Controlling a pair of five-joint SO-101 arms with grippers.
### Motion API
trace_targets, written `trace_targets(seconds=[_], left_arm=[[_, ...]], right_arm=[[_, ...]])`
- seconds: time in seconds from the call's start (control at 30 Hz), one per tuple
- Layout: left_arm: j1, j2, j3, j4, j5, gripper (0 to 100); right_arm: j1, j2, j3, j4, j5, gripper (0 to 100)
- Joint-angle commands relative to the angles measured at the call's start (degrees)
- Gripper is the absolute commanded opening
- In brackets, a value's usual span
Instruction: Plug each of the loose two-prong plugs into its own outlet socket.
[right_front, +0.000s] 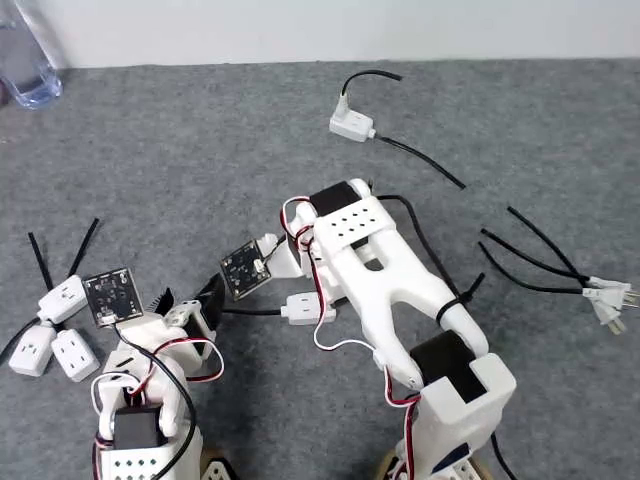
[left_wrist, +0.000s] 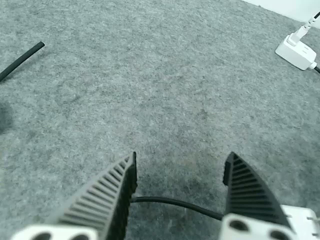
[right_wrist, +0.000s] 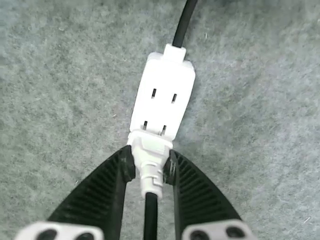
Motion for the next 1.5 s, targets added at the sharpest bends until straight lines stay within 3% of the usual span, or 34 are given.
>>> trace_targets(seconds=[0.0, 0.9, 1.2, 1.47], left_arm=[[0.62, -0.18, -0.75, 0.09, -0.88, 27], [1.93, -0.18, -0.75, 0.26, -0.88, 27], [1.85, -0.18, -0.75, 0.26, -0.88, 27], [1.76, -0.18, -0.75, 0.26, -0.88, 27]], right_arm=[[0.22, 1.01, -0.18, -1.63, 0.53, 0.9], [-2.42, 1.36, -0.26, -3.65, -1.93, 0.9], [-1.45, 12.09, 0.26, -5.67, -2.11, 0.9], [-0.40, 12.53, 0.62, -6.02, -5.98, 0.9]])
